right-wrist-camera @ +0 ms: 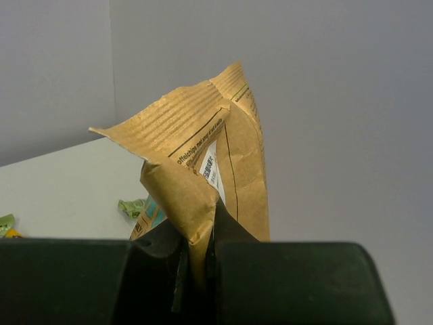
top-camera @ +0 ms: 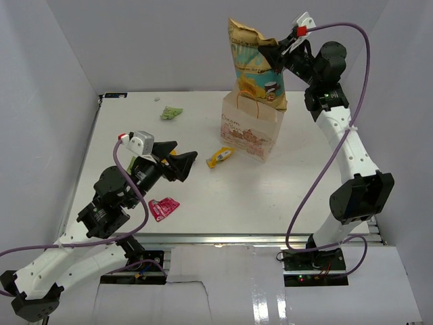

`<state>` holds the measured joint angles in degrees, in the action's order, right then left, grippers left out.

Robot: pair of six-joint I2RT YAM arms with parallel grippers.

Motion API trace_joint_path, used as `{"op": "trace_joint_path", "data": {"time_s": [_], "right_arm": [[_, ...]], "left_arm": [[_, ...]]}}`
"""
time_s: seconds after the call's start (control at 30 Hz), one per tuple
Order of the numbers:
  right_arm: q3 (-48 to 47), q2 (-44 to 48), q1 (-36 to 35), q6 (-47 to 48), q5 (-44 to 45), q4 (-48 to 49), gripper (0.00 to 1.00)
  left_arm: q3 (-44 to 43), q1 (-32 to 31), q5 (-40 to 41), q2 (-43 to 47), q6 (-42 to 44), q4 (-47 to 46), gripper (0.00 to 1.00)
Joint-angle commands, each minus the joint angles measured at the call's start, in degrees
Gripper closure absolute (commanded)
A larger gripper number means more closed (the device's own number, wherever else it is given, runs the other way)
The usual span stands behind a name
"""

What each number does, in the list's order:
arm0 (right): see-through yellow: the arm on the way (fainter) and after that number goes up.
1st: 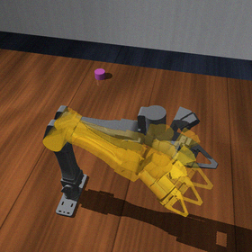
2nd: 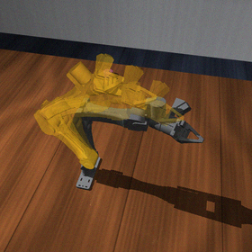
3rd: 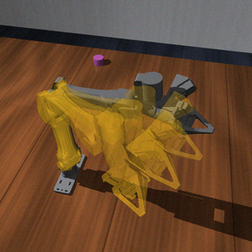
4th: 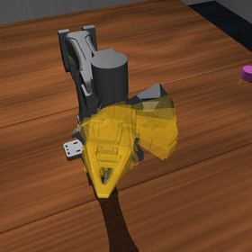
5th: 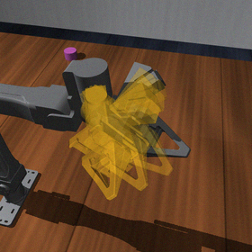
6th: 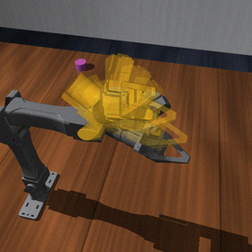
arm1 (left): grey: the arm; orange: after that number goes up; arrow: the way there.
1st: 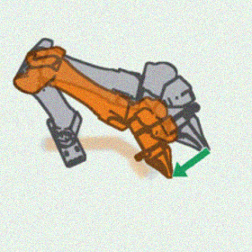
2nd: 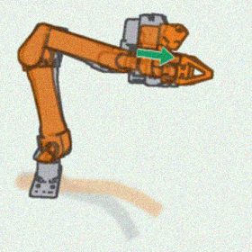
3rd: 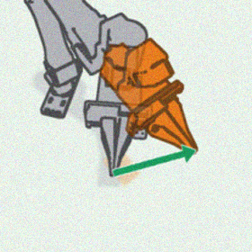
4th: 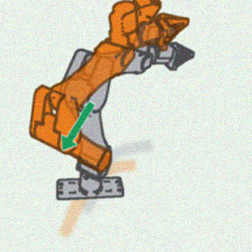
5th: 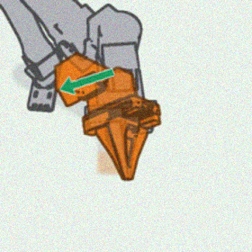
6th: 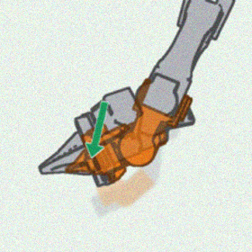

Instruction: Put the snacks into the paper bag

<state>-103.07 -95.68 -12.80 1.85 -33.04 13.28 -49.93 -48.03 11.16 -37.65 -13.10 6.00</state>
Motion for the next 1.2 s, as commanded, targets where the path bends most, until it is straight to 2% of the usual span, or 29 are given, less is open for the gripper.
{"op": "trace_joint_path", "data": {"time_s": [0.0,0.1,0.33,0.47,0.57,0.83,0.93,0.97,1.03,1.1,1.13,1.17], "right_arm": [[-0.03,1.99,0.14,1.58,2.10,6.05,0.92],[1.63,1.29,-0.65,1.32,4.73,9.73,0.92],[5.59,0.32,-5.56,1.58,19.30,15.01,0.92],[10.86,1.98,-6.54,3.07,22.31,19.23,0.92],[16.74,3.74,-6.63,5.53,23.11,24.68,0.92],[35.02,8.58,-6.63,13.44,18.72,41.12,0.92],[37.14,10.16,-6.71,14.06,17.31,41.83,0.80],[38.37,11.12,-6.71,14.15,16.96,41.92,0.66],[39.17,12.18,-6.63,14.85,15.46,41.22,0.47],[38.21,13.93,-6.63,15.55,14.49,36.40,0.35],[37.33,14.38,-6.37,15.82,14.23,33.94,0.24],[34.89,15.51,-6.10,15.99,13.97,31.14,0.19]], "left_arm": [[0.54,-0.13,0.27,0.30,-1.22,-0.46,0.15],[1.06,-0.05,0.18,0.21,-1.75,-1.07,0.15],[0.80,-0.05,-0.52,-0.76,-2.37,-0.90,0.15],[1.06,-0.13,-0.35,-0.23,-2.63,-0.64,0.15],[1.68,-0.05,-0.35,0.03,-2.89,-0.81,0.15],[2.47,-0.13,-1.14,-1.55,-4.12,-2.13,0.15],[2.82,-0.05,-1.32,-2.60,-5.34,-2.83,0.15],[3.08,-0.13,-0.97,-2.87,-6.05,-2.66,0.14],[3.00,-0.05,2.01,-3.92,-10.08,-1.88,0.12],[2.65,-0.05,4.91,-5.15,-13.68,1.19,0.09],[2.47,-0.05,8.06,-5.76,-18.40,2.60,0.07],[2.21,-0.05,9.22,-6.38,-20.36,5.14,0.06]]}}
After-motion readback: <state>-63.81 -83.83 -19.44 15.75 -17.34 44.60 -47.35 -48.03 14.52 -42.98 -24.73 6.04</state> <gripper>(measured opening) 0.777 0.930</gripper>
